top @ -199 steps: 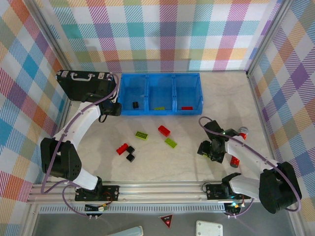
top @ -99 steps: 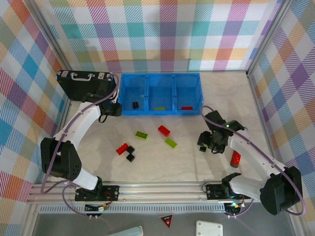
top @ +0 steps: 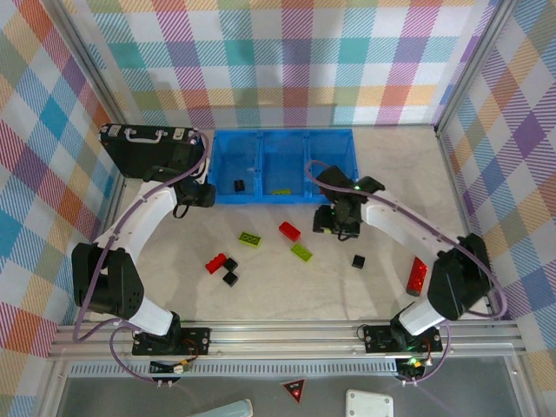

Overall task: Sort the legos into containers by color
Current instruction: Pick up the lego from the bottom-right of the table, then place the lego in the container.

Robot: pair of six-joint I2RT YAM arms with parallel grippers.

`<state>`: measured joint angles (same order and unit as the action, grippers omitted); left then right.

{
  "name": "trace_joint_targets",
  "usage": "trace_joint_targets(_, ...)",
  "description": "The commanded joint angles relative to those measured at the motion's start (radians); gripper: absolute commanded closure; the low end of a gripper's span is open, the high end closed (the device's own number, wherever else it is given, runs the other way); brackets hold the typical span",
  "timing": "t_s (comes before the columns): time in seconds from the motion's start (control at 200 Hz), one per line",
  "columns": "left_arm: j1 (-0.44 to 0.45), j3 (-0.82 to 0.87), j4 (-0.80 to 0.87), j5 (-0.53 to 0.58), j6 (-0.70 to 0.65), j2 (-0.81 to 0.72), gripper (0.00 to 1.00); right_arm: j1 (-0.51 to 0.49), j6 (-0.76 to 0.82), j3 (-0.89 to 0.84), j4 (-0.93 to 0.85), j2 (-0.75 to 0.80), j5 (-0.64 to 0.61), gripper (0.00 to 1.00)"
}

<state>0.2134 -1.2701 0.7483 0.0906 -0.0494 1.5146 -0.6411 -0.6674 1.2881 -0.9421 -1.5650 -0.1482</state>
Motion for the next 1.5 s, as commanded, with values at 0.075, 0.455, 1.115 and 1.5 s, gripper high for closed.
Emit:
trace_joint_targets(0.075,-0.011,0.015,-0.023,-0.003,-0.003,-0.034,0.56,-0.038,0.041,0.175,0.013,-0.142,-0.01,0.32)
trace_joint_targets(0.455,-0.014,0.012,-0.024,0.002,-0.001,-0.033,0.56,-0.04,0.108,0.538,-0.029,-0.416,-0.024,0.33)
trace_joint_targets(1.115,-0.017,0.014,-0.024,-0.003,-0.002,-0.036,0.56,-0.014,0.192,1.074,-0.093,-0.87,-0.068,0.33)
trace_joint_targets(1.5,-0.017,0.011,-0.023,-0.01,0.0,-0.032,0.56,0.035,0.194,1.145,-0.04,-0.975,-0.078,0.33)
